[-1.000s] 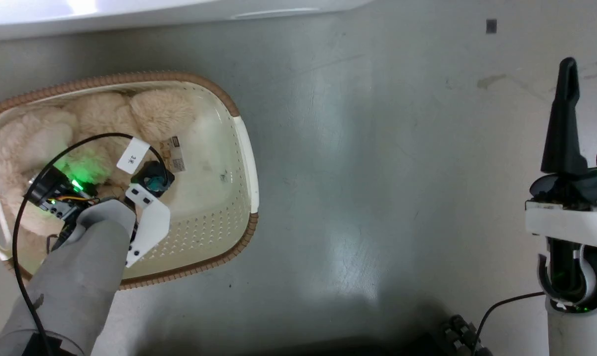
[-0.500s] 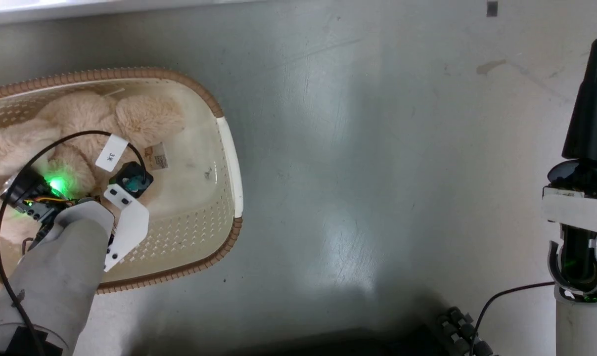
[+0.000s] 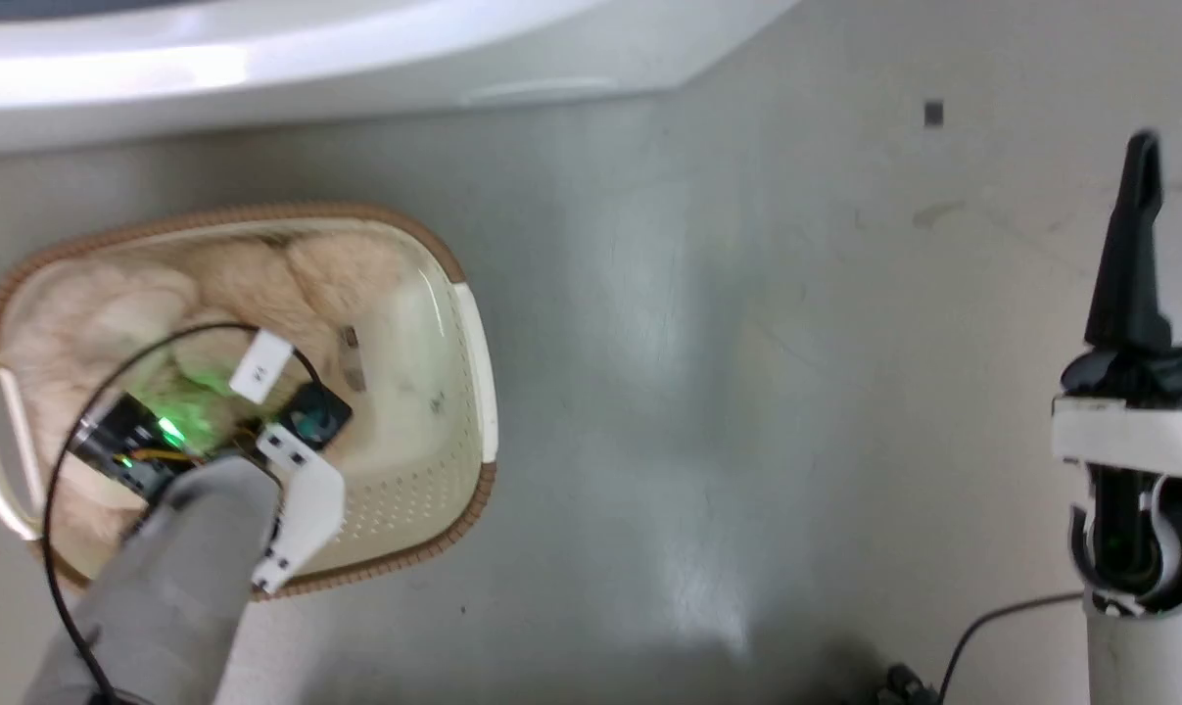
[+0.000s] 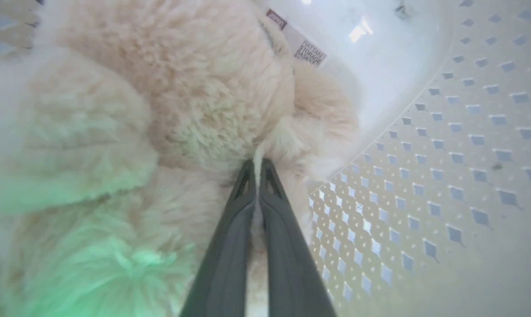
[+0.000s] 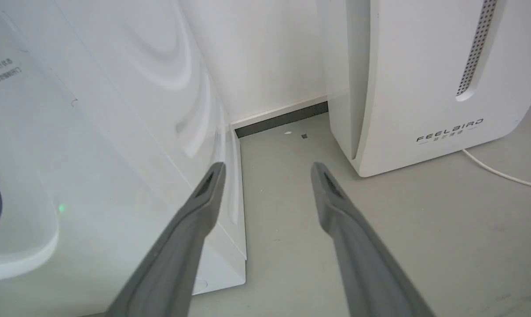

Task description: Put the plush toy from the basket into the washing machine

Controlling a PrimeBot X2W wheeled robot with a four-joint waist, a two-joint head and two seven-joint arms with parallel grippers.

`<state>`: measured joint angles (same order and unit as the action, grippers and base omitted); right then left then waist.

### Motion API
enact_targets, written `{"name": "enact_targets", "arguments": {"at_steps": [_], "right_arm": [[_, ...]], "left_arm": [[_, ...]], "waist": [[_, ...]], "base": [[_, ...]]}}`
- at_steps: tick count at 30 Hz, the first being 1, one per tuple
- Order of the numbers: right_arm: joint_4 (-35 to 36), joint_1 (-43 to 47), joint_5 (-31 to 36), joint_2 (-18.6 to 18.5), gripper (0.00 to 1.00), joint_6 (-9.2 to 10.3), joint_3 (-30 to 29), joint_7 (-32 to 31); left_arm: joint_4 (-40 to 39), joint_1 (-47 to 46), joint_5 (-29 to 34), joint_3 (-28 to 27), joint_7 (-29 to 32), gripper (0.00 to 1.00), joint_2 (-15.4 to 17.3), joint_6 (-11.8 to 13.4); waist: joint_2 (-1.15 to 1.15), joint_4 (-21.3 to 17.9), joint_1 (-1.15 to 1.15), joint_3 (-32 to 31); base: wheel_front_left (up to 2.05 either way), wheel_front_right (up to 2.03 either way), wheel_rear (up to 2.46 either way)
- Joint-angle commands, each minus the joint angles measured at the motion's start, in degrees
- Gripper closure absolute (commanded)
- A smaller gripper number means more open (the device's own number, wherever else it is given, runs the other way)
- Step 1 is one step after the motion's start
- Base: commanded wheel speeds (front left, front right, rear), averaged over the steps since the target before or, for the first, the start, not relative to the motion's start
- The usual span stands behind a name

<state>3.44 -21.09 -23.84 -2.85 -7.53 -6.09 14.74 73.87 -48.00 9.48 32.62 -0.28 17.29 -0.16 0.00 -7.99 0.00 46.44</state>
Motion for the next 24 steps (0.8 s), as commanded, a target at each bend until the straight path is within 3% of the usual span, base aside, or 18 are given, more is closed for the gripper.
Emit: {"name": "enact_targets", "arguments": {"at_steps": [1,10,18,24], "right_arm": [[-0.4,0.7,-0.3,0.0,0.00,0.04,-0.2,0.3],[-4.2,5.6,1.4,0.0,0.00,0.04,-1.2,0.3],[-6.5,10.9,2.7,0.0,0.00,0.04,-2.0,0.3],[-7.3,13.6,3.1,0.0,0.00,0.04,-2.2,0.3]], "left_arm": [[0.1,0.8,-0.5,0.0,-0.4,1.00,-0.2,-0.1],[0.1,6.6,-3.1,0.0,-6.0,1.00,-3.9,-0.3],[0.1,9.7,-6.1,-0.3,-11.7,1.00,-6.8,-2.2],[-0.4,11.7,-8.5,-1.4,-14.2,1.00,-8.9,-1.3]], "waist": [[0.00,0.8,0.00,-2.5],[0.00,3.9,0.00,-13.0],[0.00,7.9,0.00,-22.8],[0.00,9.3,0.00,-27.8]], "base": [[0.00,0.00,0.00],[0.00,0.00,0.00],[0.00,0.00,0.00],[0.00,0.00,0.00]]}}
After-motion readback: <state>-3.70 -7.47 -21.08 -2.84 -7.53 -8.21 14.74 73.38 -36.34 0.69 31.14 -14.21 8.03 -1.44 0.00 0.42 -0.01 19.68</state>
